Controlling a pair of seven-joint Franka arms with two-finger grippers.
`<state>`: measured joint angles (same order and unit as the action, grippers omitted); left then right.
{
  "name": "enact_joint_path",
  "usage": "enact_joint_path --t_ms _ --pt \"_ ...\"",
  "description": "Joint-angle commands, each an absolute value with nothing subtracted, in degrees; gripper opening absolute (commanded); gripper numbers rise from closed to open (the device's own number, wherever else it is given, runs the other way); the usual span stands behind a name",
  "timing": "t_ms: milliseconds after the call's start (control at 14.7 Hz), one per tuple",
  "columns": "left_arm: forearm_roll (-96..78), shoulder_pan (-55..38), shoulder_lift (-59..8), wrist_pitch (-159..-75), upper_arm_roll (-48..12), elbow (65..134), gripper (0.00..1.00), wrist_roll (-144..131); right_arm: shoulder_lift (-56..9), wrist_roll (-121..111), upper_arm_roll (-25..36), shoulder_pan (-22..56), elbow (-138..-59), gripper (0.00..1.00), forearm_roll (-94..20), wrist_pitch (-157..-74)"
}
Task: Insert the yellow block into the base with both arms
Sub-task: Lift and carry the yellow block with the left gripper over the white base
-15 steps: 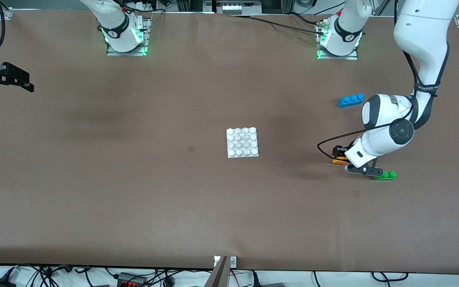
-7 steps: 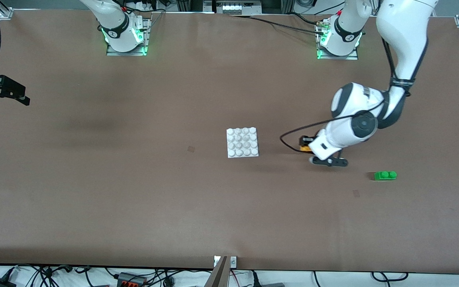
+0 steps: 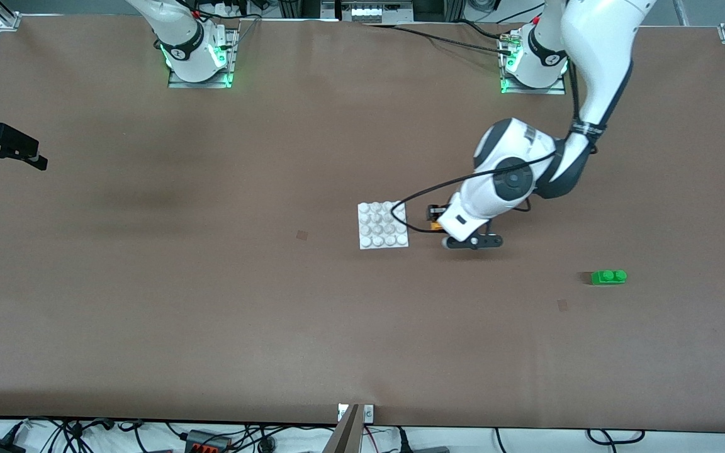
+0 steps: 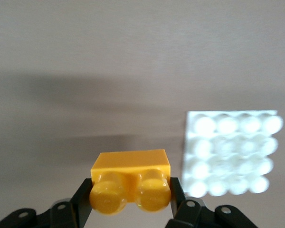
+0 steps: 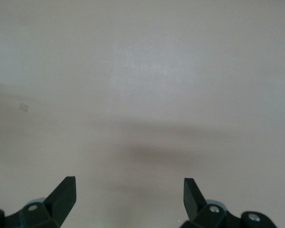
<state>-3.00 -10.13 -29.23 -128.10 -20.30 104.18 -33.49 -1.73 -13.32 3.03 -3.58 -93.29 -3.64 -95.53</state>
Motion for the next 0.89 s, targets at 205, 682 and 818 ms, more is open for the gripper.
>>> enact_joint_path --t_ms 205,682,818 --pt "-1.93 -15.02 -36.99 -127.26 -23.91 95.55 0.52 -47.54 -0.88 -12.48 2.64 -3.69 -93.96 1.00 -4.39 -95.36" --pt "-1.93 -18.54 -40.16 -127.61 -23.64 92.46 0.52 -47.72 -0.88 -12.48 2.64 -3.78 -94.04 1.00 -4.39 -95.27" --pt "0.33 -18.98 -41.30 -127.79 -23.64 92.37 0.52 -47.72 -0.88 -12.48 2.64 -3.69 -94.04 1.00 -4.39 -95.36"
